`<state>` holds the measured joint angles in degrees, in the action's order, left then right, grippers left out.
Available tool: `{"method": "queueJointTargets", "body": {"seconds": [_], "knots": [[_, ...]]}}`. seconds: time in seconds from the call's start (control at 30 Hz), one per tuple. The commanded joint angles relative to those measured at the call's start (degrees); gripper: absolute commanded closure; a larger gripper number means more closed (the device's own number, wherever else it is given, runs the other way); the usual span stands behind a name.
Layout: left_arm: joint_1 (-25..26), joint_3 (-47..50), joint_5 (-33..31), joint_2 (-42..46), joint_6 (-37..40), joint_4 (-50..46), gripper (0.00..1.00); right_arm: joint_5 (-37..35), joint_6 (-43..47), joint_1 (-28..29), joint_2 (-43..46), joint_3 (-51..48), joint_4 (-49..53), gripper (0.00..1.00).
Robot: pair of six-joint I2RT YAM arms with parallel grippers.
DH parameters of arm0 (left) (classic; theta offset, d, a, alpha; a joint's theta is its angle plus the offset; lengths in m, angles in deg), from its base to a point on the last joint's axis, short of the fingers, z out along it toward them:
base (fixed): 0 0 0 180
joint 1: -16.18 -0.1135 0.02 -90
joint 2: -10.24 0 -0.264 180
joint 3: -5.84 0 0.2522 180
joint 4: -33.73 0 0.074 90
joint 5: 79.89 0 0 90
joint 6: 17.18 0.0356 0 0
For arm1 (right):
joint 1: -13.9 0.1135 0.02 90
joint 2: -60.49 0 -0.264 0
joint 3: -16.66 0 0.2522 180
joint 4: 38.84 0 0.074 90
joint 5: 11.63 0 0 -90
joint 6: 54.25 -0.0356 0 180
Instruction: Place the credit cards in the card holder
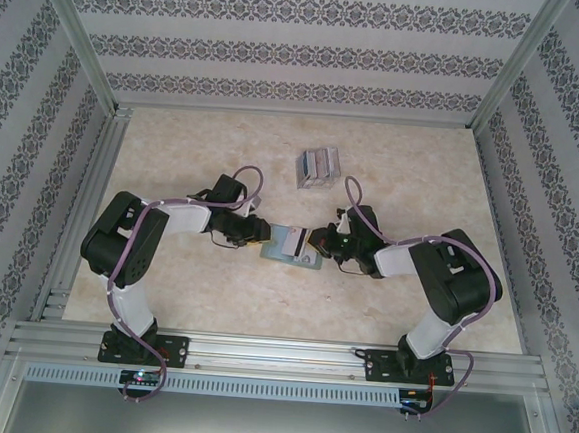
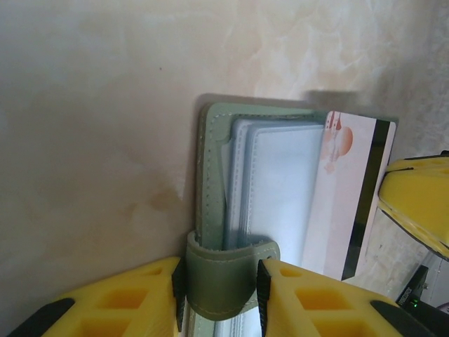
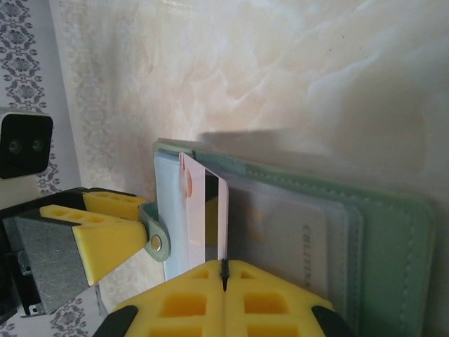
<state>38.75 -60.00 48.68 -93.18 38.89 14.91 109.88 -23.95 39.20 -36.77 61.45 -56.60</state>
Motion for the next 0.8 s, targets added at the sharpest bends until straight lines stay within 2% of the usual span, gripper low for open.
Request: {"method": "queueJointTargets", "body": {"seconds": [0.0,0.1,0.3,0.6,0.77], "knots": [[1.20,1.50,0.61,1.77,-1.63,0.56,0.66,-3.65,0.35,1.80,1.86,-0.24,0.61,1.00],[1.19,1.82,0.24,2.03,-1.75,0.51,0.67,-4.45,0.62,2.50,2.42,-0.62,1.65,1.00],[1.17,1.85,-0.19,1.55,-1.49,0.50,0.68,-1.72,1.28,2.83,3.15,-1.21,2.77,1.00],[1.18,1.67,-0.60,1.57,-1.18,0.00,0.68,1.35,3.83,-0.56,5.66,-1.59,6.61,1.00],[1.37,1.51,-0.59,1.55,-1.49,0.15,0.68,-1.74,4.68,2.34,4.94,1.84,9.12,0.91]]}}
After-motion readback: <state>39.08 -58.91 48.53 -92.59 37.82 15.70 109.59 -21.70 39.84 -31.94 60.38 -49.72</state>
